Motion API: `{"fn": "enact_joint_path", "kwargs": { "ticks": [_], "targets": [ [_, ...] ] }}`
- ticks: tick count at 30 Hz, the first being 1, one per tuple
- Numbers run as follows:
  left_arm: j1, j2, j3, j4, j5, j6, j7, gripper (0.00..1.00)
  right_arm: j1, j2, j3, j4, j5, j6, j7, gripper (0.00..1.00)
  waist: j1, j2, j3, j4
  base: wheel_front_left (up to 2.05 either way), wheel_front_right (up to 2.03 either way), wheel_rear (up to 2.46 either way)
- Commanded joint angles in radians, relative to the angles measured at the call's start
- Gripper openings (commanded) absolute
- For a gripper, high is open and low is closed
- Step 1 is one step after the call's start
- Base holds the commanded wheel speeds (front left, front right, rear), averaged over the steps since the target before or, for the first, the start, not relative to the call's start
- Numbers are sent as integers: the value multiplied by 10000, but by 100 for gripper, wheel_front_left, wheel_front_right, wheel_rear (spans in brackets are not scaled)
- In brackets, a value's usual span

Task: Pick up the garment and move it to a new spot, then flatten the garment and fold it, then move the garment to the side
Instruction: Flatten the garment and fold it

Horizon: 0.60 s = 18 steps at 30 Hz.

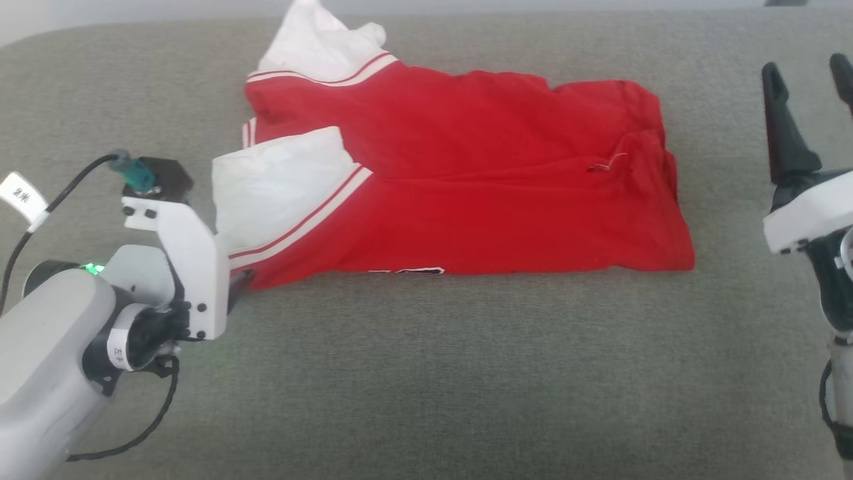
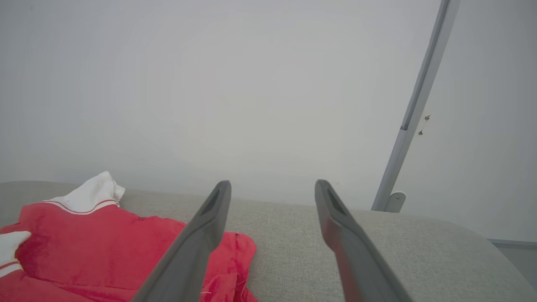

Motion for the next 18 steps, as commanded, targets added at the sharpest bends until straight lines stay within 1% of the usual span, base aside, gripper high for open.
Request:
{"fn": "enact_joint_path", "kwargs": {
  "ticks": [1, 3, 8, 15, 16, 17, 18],
  "targets": [
    [178, -34, 139, 185, -144, 86, -141, 100, 219, 156, -122, -298, -135, 0, 145, 100, 0, 0, 101, -170, 0, 0, 0],
    [223, -20, 144, 464, -147, 98, -176, 100, 385, 300, -231, -555, -189, 0, 283, 100, 0, 0, 156, -287, 0, 0, 0],
    [243, -207, 192, 1194, -270, 0, -317, 100, 670, 565, -357, -1022, -299, 0, 556, 100, 0, 0, 248, -499, 0, 0, 0],
    [188, -735, 163, 2593, -390, -387, -590, 100, 1143, 758, -381, -1469, -259, 0, 994, 100, 0, 0, 306, -700, 0, 0, 0],
    [189, -809, 141, 2733, -426, -506, -614, 79, 1185, 713, -370, -1475, -246, 0, 1054, 100, 0, 0, 300, -717, 0, 0, 0],
    [190, -854, 80, 2883, -427, -638, -597, 13, 1234, 682, -347, -1465, -215, 0, 1172, 100, 0, 0, 288, -724, 0, 0, 0],
    [199, -890, 35, 3033, -429, -715, -571, 0, 1308, 677, -318, -1448, -163, 0, 1279, 100, 0, 0, 271, -727, 0, 0, 0]
  ]
}}
